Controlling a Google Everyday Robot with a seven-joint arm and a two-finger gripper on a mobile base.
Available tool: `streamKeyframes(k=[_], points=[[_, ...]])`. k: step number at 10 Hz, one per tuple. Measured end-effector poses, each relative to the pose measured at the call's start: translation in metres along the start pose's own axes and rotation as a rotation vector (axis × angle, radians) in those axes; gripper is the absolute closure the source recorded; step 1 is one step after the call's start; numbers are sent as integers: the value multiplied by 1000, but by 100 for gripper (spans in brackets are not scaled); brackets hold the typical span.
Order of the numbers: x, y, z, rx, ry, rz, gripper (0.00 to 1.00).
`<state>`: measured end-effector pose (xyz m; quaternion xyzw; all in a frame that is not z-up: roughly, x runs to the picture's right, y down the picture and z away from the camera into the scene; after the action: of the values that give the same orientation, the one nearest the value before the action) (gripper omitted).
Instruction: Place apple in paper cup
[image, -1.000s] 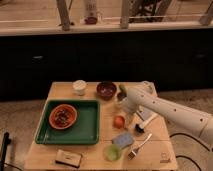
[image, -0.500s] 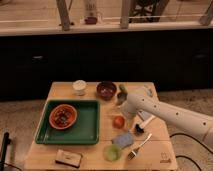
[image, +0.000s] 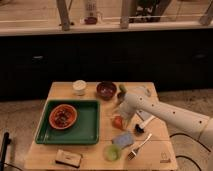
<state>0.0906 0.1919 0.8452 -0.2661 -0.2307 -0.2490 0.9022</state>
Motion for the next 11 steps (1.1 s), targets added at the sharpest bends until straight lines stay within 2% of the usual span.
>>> streamKeyframes(k=[4, 5, 8, 11], points=[[2, -2, -2, -8, -17, -21, 92], [2, -2, -4, -7, -15, -26, 98], [0, -1, -25, 5, 9, -50, 100], [0, 3, -47, 39, 46, -69, 100]])
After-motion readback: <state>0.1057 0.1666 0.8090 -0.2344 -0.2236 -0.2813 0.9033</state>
